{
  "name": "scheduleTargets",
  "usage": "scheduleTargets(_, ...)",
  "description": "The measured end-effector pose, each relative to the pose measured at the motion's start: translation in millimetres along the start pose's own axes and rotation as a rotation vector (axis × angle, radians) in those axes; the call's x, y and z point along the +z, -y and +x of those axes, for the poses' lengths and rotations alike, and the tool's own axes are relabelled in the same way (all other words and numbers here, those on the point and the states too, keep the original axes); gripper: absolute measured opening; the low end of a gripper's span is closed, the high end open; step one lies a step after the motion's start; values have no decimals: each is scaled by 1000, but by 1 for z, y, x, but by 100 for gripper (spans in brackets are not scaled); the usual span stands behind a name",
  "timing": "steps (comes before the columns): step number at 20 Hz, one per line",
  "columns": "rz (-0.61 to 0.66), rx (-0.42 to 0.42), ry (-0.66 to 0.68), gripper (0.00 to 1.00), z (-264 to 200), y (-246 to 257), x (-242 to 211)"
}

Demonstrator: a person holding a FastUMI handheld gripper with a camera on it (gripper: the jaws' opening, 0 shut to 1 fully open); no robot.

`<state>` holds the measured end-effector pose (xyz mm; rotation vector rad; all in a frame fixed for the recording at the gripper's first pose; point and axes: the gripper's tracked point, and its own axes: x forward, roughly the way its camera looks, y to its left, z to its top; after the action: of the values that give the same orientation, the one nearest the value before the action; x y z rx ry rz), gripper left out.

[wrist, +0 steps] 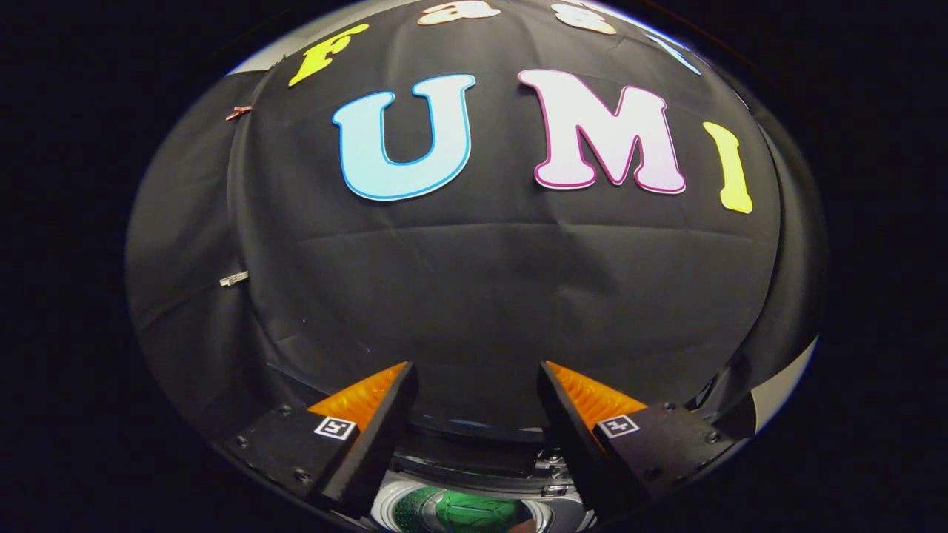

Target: Put the clothes into the washing machine and then close the washing machine lid.

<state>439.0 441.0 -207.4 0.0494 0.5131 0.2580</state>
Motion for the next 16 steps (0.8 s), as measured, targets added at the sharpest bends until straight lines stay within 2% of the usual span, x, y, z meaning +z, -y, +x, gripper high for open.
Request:
scheduleTargets(7, -37, -68, 119, 100, -7, 1, 4)
scheduleTargets(16, -44, -25, 136, 100, -42, -8, -17)
